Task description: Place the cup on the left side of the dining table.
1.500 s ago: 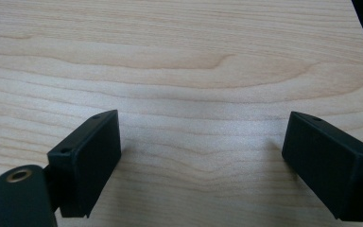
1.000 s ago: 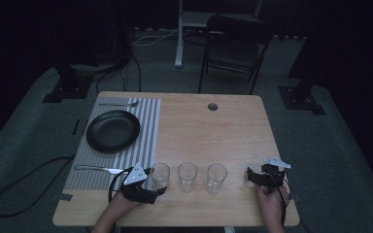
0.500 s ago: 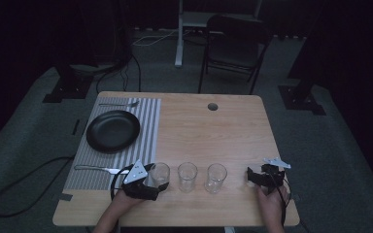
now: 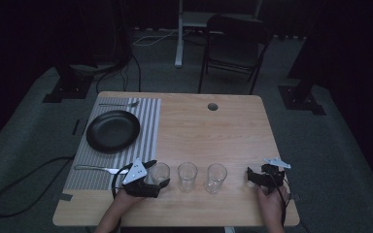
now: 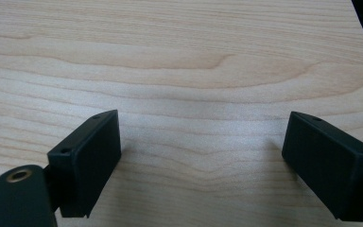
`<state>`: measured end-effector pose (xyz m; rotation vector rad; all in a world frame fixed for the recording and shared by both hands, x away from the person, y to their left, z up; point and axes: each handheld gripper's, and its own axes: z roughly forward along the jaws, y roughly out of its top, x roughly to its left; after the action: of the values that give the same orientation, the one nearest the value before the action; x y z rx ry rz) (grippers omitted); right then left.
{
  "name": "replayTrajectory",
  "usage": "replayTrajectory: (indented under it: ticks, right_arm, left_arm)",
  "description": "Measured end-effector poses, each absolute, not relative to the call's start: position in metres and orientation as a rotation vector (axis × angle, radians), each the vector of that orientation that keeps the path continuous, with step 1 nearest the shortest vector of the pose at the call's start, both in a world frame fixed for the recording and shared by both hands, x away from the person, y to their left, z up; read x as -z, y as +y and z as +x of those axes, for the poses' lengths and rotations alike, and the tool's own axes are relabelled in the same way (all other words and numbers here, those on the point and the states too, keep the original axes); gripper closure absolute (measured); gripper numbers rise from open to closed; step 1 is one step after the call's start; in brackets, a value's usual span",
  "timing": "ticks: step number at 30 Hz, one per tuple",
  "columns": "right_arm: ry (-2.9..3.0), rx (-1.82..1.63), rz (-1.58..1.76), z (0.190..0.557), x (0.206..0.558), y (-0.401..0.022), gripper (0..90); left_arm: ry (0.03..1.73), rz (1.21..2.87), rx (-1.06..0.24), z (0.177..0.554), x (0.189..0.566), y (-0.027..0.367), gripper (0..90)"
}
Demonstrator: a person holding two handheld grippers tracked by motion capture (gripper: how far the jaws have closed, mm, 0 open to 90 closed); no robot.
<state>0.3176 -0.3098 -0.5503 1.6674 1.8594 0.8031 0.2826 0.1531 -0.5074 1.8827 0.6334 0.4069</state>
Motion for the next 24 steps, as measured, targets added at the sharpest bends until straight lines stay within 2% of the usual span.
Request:
replayTrajectory:
  ticks: [8,16,24]
  right_arm:
    - [1.859,-0.803,1.668,0.3176,0.5503,-0.3098,12.0]
    - [1.859,-0.803,1.668,0.3176,0.5503,-0.3098,12.0]
    - [1.859,-0.803,1.668,0.3176,0.5503,-0.3098,11.9]
  left_arm:
    - [0.617,1.875,-0.43,0.2822,0.5084,0.1492,14.8]
    - [0.624,1.873,-0.43,0.2817,0.5097,0.1465,27.7]
    - [0.642,1.893,-0.452,0.2803,0.5075,0.1437,28.5]
